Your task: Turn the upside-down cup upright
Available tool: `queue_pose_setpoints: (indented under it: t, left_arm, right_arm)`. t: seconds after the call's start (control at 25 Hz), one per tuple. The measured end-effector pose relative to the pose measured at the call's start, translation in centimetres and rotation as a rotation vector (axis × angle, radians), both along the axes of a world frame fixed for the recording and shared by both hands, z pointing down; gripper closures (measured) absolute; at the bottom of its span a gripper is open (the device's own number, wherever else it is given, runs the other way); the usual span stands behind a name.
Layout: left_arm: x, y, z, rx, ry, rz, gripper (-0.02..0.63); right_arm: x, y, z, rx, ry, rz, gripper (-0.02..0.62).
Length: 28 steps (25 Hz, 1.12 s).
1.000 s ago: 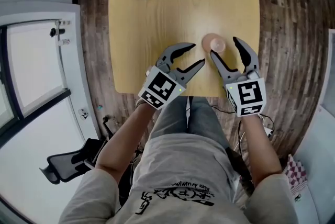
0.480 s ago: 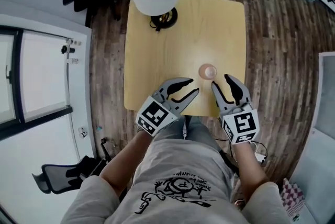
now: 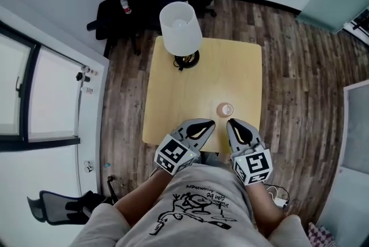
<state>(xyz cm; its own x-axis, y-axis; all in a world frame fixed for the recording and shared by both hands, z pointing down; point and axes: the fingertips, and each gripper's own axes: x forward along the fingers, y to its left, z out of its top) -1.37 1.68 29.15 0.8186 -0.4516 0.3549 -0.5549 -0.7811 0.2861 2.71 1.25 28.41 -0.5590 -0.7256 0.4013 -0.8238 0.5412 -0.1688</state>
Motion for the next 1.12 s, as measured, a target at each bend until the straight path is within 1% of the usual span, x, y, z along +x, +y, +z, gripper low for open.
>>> queue_pose_setpoints:
  t: [0.2,0.32,0.44,0.56,0.68,0.76,0.84,1.12]
  left_arm:
    - [-0.5,0.3,-1.9,-0.029,0.029,-0.057,0.597]
    - [-0.8,0.4,-2.8,-0.002,0.011,-0.106,0.597]
    - [-0.8,0.9,-3.4,0.022,0.032,-0.163,0.597]
    - [-0.1,1.6,-3.2,0.029,0.024,-0.140,0.597]
    - [0.2,1.1,-3.3,0.055,0.002,-0.120,0.597]
    - [0.3,0.9,-3.6,0.070,0.004,-0.116,0.597]
    - [0.2,1.0,-3.5,0.069,0.013,-0.116,0.597]
    - [-0.5,0.9,-2.9,0.053,-0.003,-0.121,0.597]
  right_arm:
    - [-0.4,0.4,-2.8,0.036,-0.038,0.001,0.566]
    - [-0.6,0.8,-3.8,0.044,-0.055,0.003,0.568]
    - [-0.9,1.3,-4.0,0.043,-0.067,0.008,0.571]
    - [-1.4,1.8,-4.0,0.042,-0.069,0.002,0.572]
    - [-1.9,1.9,-3.9,0.045,-0.075,-0.009,0.572]
    - [-2.3,1.9,-3.9,0.050,-0.078,-0.016,0.572]
    - [-2.7,2.0,-3.7,0.045,-0.073,-0.017,0.574]
    - [-2.7,1.8,-2.8,0.007,-0.086,0.013,0.572]
